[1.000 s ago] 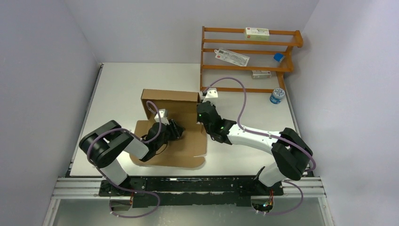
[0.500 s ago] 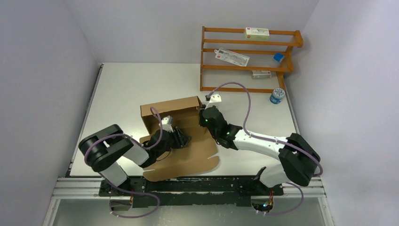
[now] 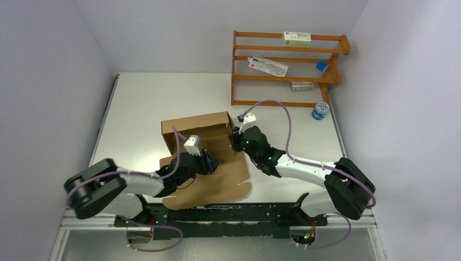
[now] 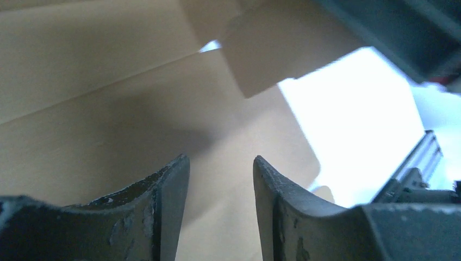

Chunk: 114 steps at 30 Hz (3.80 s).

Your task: Fold the paper box

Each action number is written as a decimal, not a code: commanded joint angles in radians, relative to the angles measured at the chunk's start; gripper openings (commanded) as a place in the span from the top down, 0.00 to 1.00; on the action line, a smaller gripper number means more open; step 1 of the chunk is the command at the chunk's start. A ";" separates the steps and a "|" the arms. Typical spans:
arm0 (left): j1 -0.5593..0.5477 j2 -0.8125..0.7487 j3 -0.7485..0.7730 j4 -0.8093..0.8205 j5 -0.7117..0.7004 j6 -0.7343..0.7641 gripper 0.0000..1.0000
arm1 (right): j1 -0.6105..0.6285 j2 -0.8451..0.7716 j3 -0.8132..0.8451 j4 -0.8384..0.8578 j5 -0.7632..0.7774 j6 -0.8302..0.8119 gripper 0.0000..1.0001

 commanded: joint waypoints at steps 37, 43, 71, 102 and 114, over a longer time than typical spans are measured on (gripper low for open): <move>0.279 -0.068 0.792 -0.839 0.105 0.575 0.23 | -0.004 0.017 -0.029 0.068 -0.150 -0.062 0.69; 0.279 -0.062 0.743 -0.794 0.153 0.577 0.24 | -0.005 0.019 -0.024 0.091 -0.228 -0.070 0.68; 0.280 -0.270 0.642 -0.756 0.014 0.506 0.25 | -0.204 -0.175 0.030 -0.020 -0.664 -0.233 0.44; 0.279 -0.163 0.616 -0.883 0.005 0.398 0.27 | -0.135 0.031 -0.092 0.334 -0.668 -0.179 0.34; 0.280 -0.158 0.615 -0.861 0.088 0.402 0.31 | -0.077 0.220 -0.097 0.606 -0.532 -0.196 0.41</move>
